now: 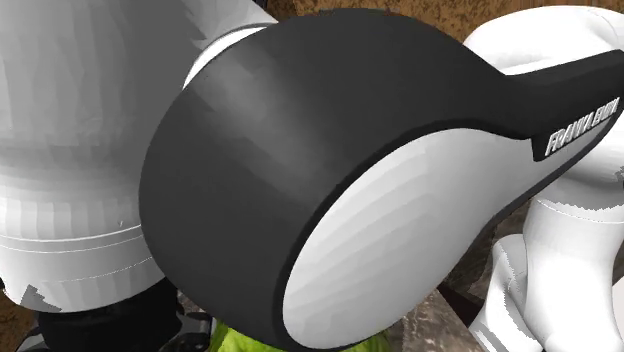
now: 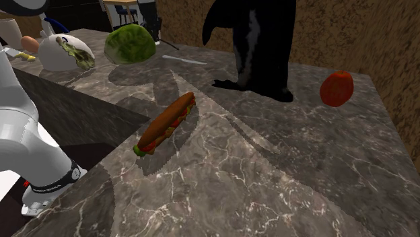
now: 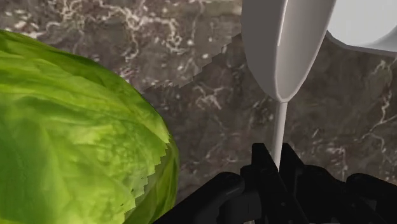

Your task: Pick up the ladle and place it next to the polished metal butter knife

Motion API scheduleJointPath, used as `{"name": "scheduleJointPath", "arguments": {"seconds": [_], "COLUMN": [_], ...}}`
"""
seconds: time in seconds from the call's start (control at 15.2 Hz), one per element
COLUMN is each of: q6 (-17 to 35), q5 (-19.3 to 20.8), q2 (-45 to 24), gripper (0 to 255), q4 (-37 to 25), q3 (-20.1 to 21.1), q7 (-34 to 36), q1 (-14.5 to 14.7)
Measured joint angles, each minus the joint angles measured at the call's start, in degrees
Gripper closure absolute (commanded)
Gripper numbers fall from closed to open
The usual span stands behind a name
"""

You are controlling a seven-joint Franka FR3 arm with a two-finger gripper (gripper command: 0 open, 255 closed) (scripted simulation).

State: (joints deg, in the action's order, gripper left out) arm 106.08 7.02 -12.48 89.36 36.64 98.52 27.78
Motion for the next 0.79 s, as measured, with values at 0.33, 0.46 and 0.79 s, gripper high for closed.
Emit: {"name": "scheduleJointPath", "arguments": {"seconds": [0.33,0.46,0.79], "q6": [4.0,6.0,6.0], "q5": [0.0,0.2,0.4], "q2": [0.3,0.3,0.1], "gripper": [255,255,255], "q4": [3.8,4.5,4.4], "q3": [-0.1,-0.2,-0.3], "q7": [-0.1,0.0,0.2], "q1": [-0.4,-0.5,-0.3]}}
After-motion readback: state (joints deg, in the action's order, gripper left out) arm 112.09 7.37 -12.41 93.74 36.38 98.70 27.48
